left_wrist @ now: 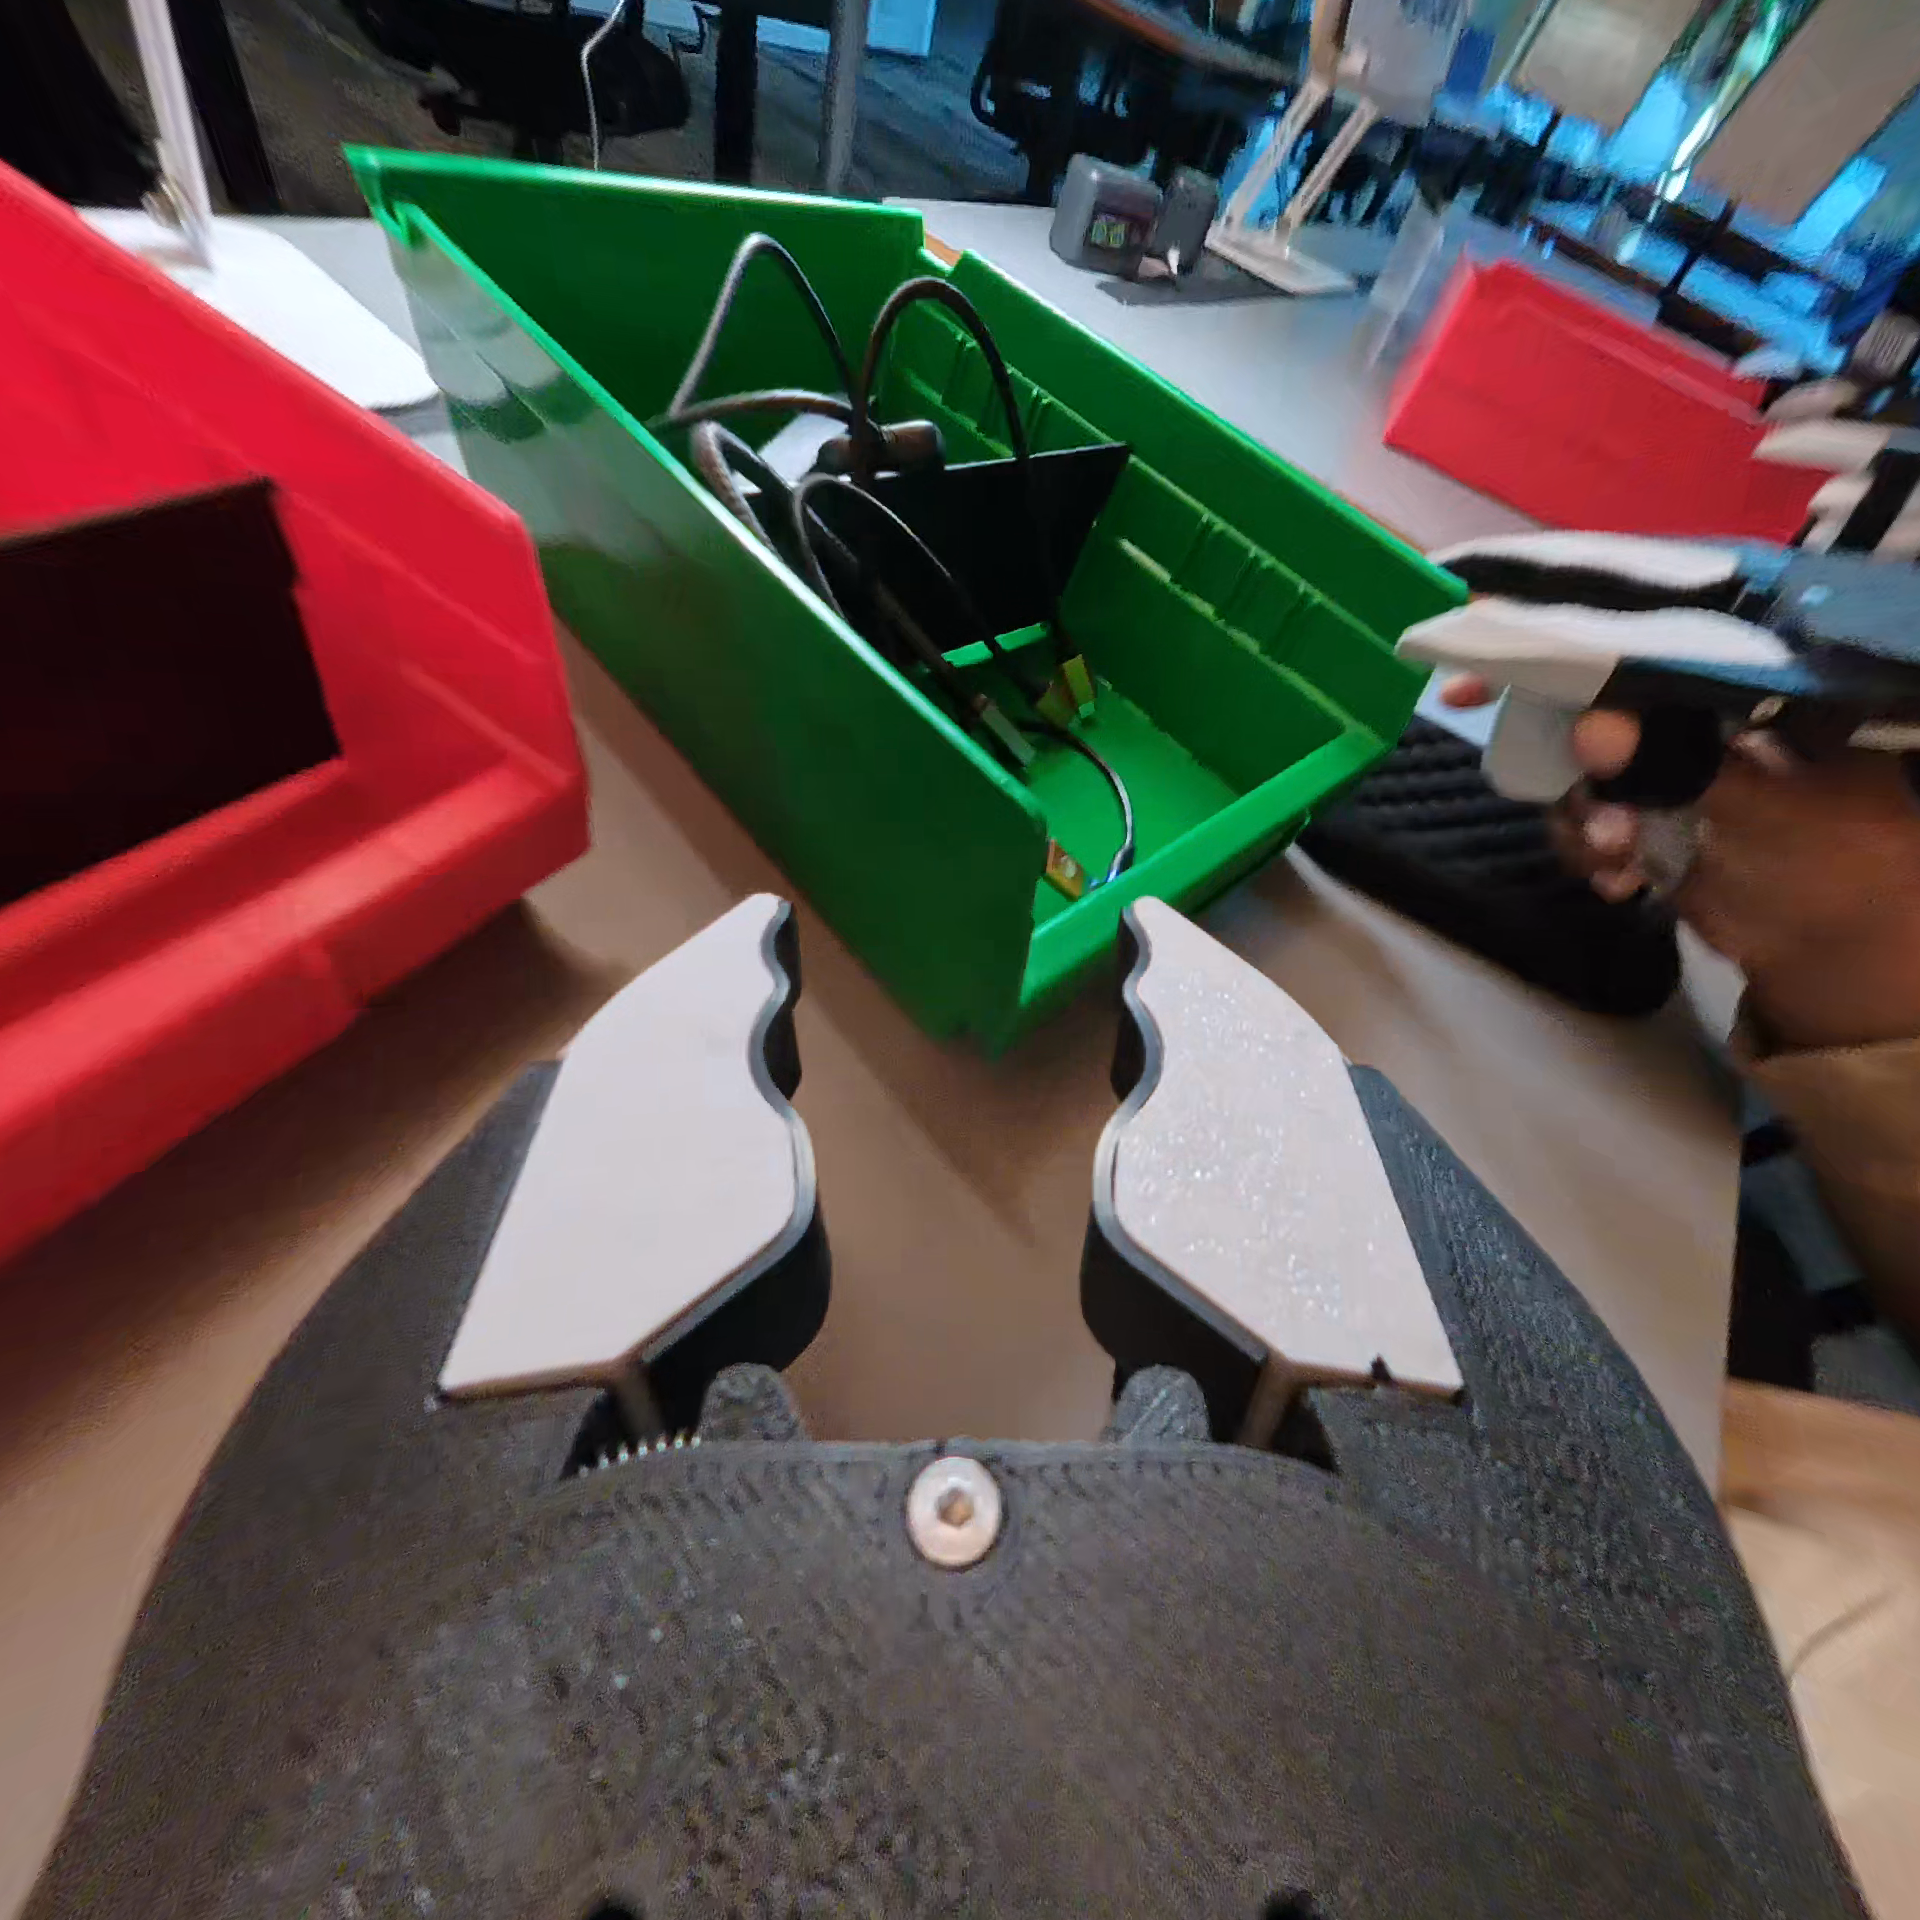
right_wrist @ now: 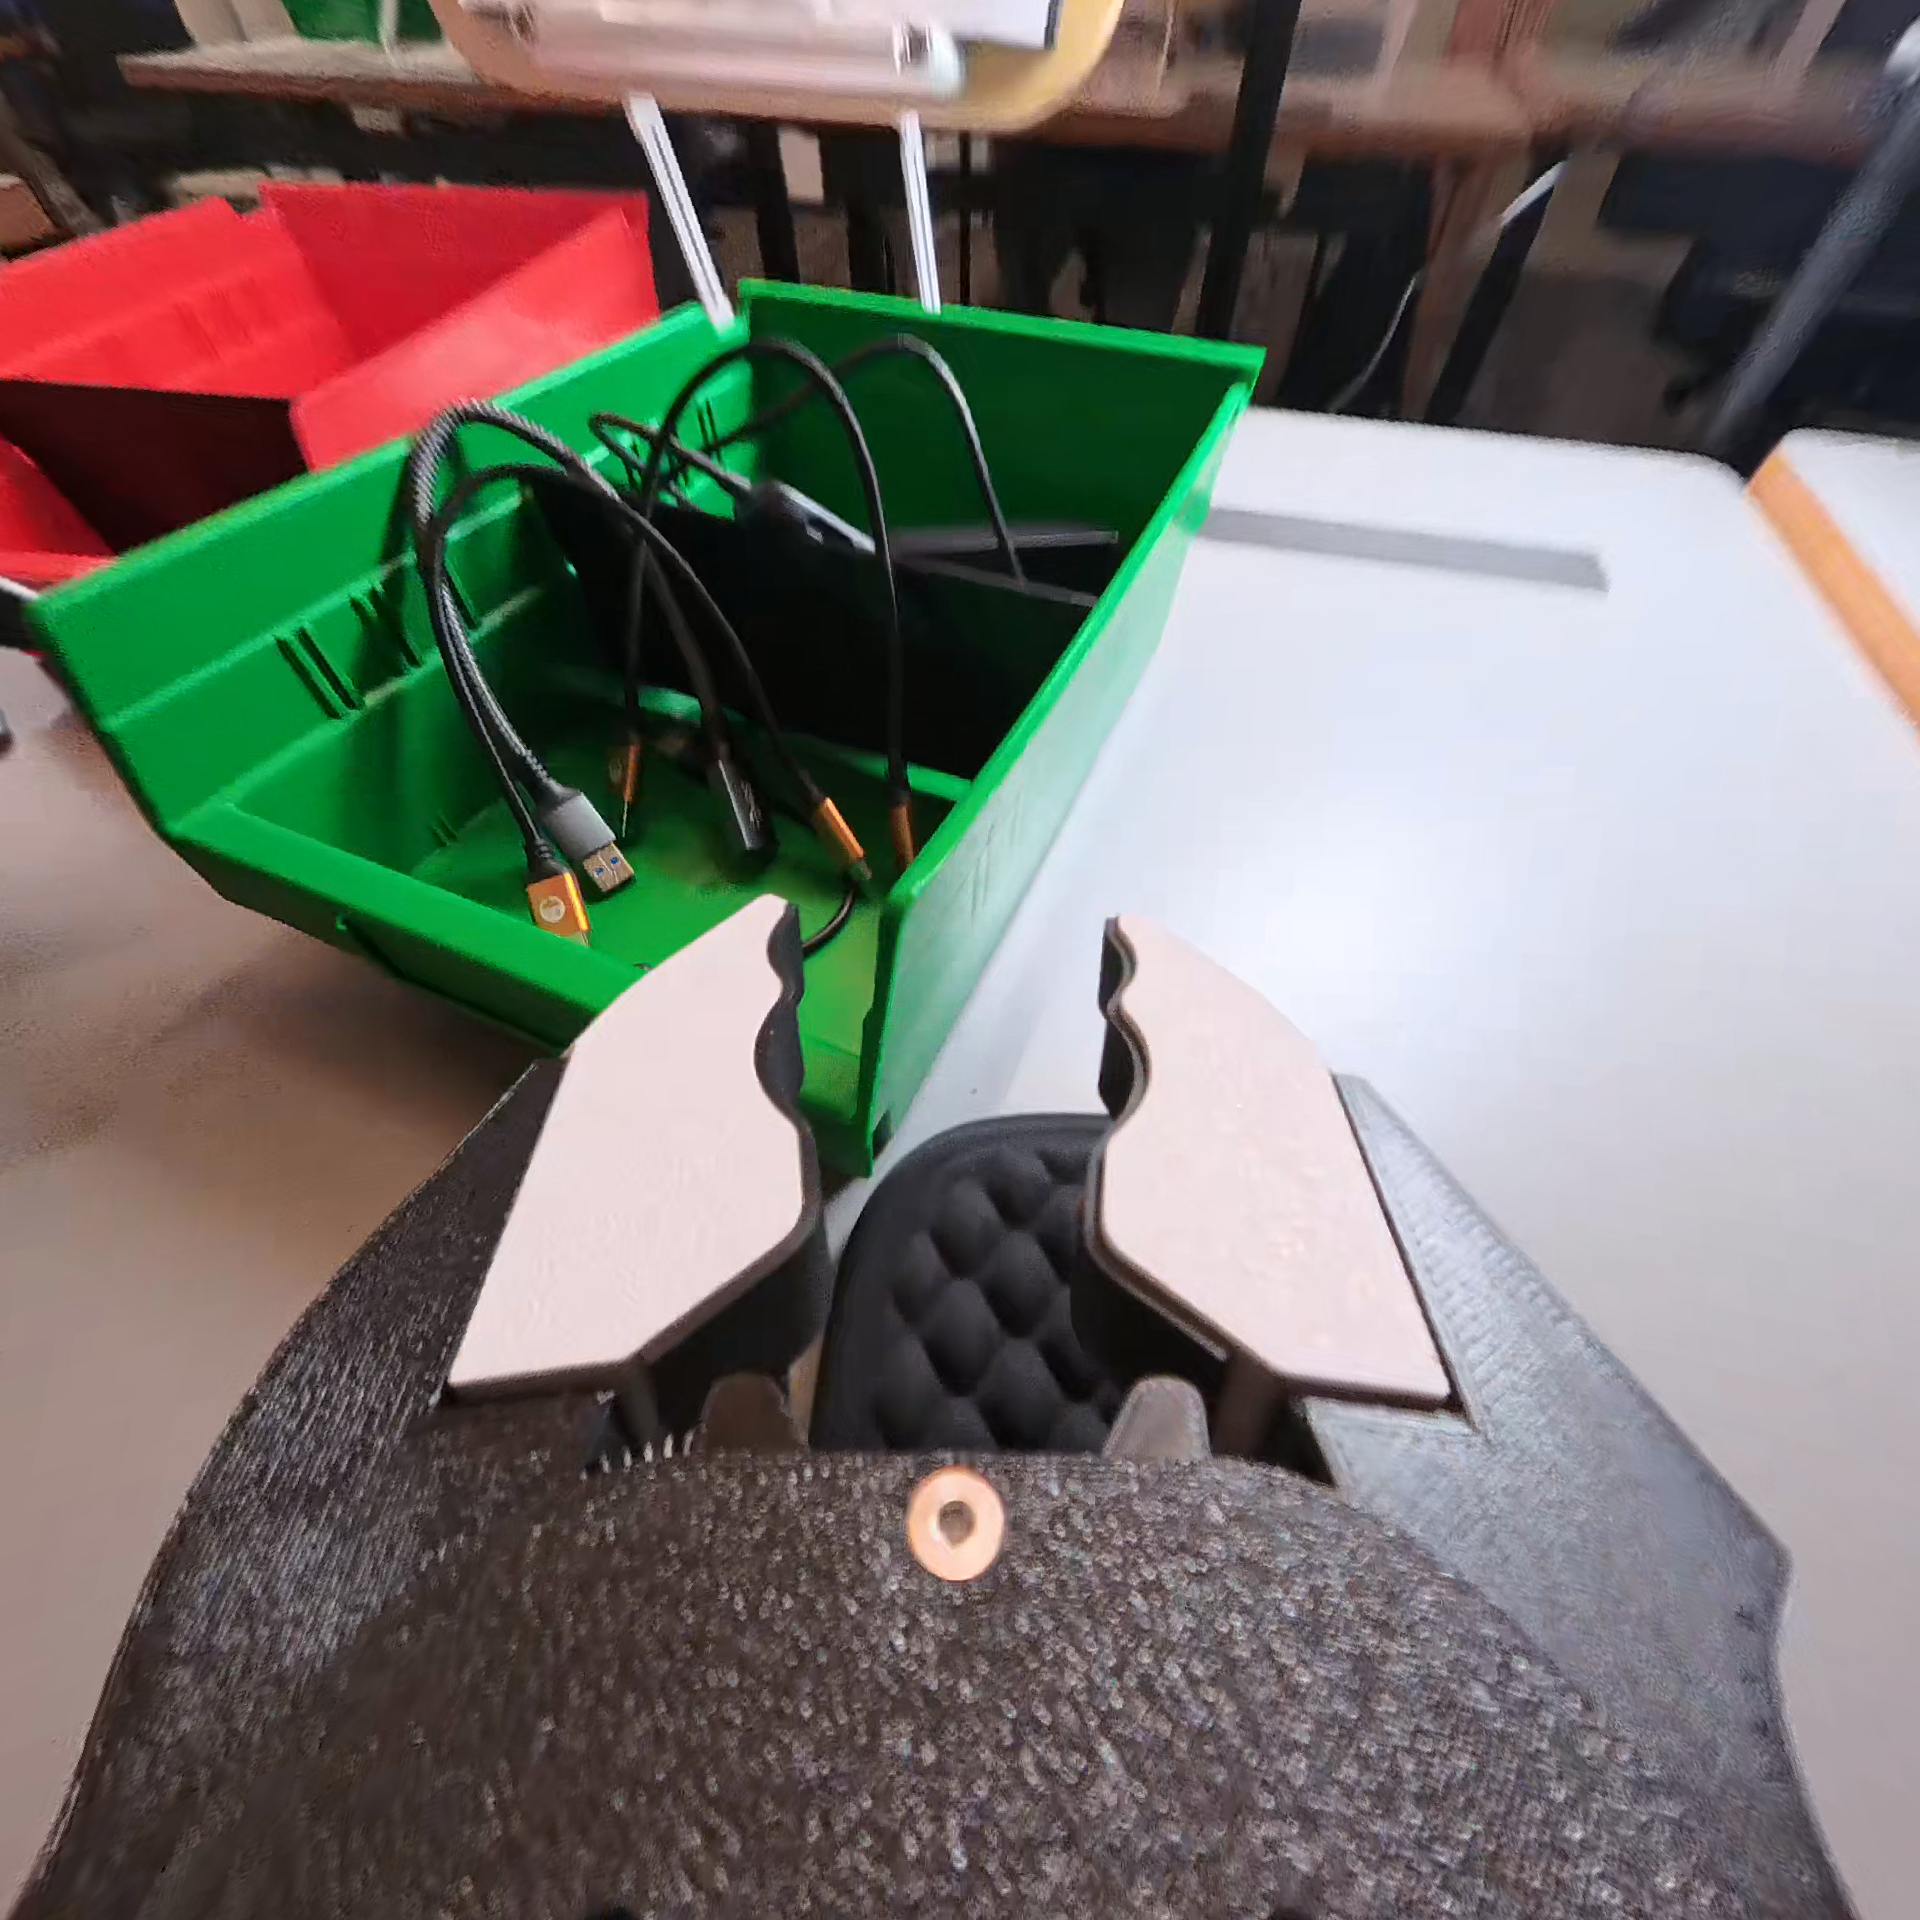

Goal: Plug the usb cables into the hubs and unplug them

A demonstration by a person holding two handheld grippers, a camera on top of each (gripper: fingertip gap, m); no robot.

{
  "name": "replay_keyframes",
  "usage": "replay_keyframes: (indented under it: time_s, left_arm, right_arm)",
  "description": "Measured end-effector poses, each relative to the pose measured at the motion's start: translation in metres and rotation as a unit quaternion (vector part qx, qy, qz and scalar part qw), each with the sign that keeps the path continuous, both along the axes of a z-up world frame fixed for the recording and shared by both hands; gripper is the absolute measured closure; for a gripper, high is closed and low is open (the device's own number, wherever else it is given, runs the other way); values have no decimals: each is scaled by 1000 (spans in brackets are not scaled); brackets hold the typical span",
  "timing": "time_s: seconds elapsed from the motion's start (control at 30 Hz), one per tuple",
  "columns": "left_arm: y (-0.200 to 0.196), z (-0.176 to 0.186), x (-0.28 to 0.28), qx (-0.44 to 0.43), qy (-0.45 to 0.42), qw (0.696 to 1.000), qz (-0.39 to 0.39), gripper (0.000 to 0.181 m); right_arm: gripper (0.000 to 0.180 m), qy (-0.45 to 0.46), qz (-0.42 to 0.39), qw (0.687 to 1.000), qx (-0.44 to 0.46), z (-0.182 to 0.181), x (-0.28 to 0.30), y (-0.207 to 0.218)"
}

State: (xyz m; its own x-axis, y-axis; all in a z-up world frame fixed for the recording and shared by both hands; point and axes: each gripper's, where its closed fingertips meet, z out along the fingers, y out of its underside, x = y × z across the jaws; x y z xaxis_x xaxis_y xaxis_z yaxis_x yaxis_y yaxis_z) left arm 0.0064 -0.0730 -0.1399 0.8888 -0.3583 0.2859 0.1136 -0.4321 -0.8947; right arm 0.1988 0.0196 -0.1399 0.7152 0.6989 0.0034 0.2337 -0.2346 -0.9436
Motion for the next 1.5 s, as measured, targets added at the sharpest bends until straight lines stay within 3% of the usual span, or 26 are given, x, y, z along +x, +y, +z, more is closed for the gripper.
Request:
replay_keyframes:
  time_s: [0.1, 0.23, 0.5, 0.63, 0.8, 0.97, 1.2, 1.37, 1.5]
  left_arm:
    - [17, -16, 21, -13, -13, 1000, 7, 120]
    - [41, -24, 23, -6, 43, 998, 36, 123]
    - [54, -25, 11, 11, 41, 995, 88, 140]
    - [50, -18, 5, 28, 79, 991, 103, 158]
    - [39, 4, 13, 58, 94, 989, 96, 161]
    - [19, 50, 4, 92, 104, 985, 101, 165]
    - [-23, 118, -47, 153, 135, 966, 160, 169]
    - [-75, 150, -112, 175, 170, 941, 235, 170]
    - [-135, 162, -181, 166, 195, 913, 319, 170]
  right_arm:
    - [128, -9, -17, 1000, -19, -9, -5, 5]
    - [136, 7, -13, 999, -48, -13, -21, 5]
    - [166, 12, -58, 997, -43, -16, -24, 19]
    - [167, -11, -59, 998, -10, -12, -23, 11]
    - [166, -3, -58, 998, 30, 15, -12, -4]
    - [170, 24, -32, 995, 88, 79, -21, -22]
    - [170, 48, 27, 986, 155, 149, -75, -54]
    - [168, 89, 117, 972, 185, 191, -151, -90]
    - [168, 108, 201, 957, 180, 198, -236, -122]
